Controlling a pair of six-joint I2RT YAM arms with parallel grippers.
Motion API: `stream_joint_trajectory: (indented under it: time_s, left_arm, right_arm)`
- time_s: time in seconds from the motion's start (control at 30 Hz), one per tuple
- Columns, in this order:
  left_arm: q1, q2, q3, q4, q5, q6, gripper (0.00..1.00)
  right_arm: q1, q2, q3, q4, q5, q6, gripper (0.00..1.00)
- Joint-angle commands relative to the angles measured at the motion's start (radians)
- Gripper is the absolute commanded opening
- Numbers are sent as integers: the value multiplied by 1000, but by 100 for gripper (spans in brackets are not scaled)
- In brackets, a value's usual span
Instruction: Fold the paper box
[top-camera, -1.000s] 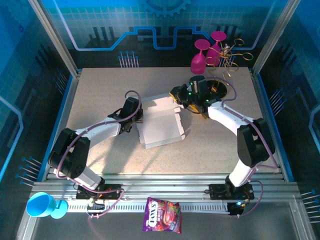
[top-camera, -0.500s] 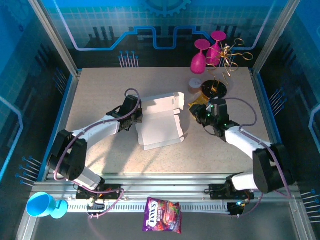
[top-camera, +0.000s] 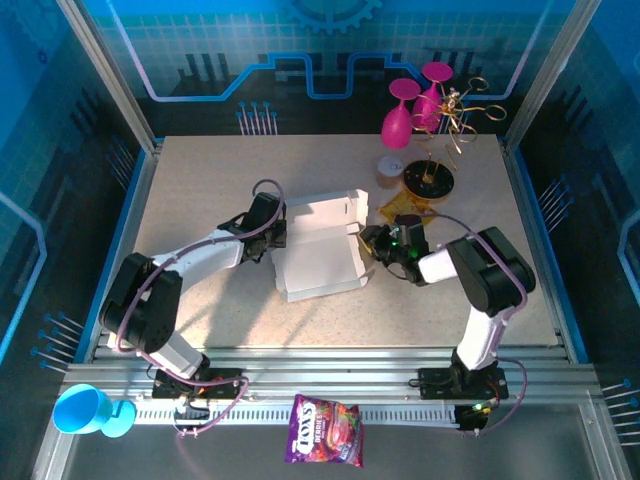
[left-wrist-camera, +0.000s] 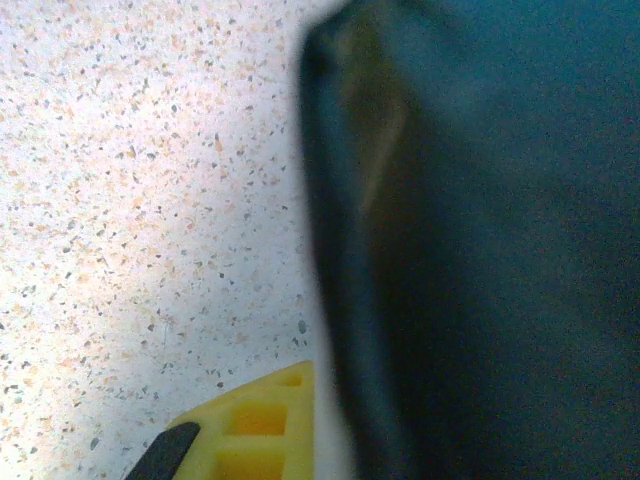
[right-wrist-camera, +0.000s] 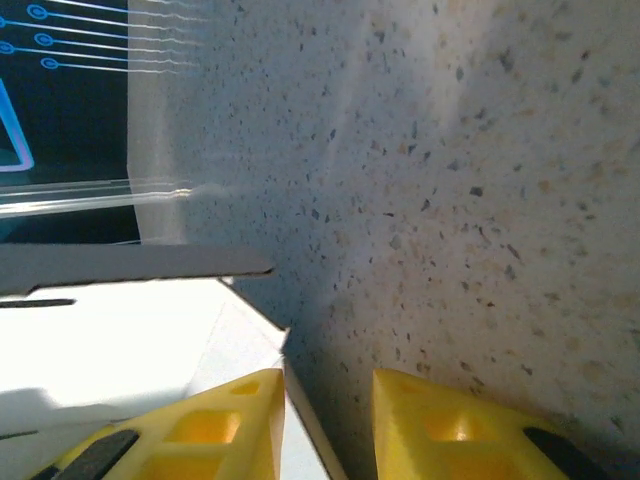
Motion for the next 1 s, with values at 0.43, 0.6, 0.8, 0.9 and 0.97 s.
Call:
stream_joint_trajectory:
  time_s: [0.43, 0.6, 0.8, 0.9, 0.97]
  left_arm:
    - [-23, 23, -89, 100, -25, -55, 0]
    - [-23, 26, -83, 99, -18, -53, 0]
    - [-24, 34, -83, 102, -18, -60, 0]
    - [-25, 39, -74, 89, -25, -60, 0]
    - [-25, 43, -67, 82, -27, -56, 0]
  right_arm:
    - [42, 132, 34, 196, 56, 55, 30]
    - [47, 155, 90, 174, 39, 48, 28]
    - [64, 132, 124, 128, 27, 23, 28]
    - [61, 87, 108, 60, 50, -6, 30]
    - [60, 18, 86, -36, 96, -39, 34]
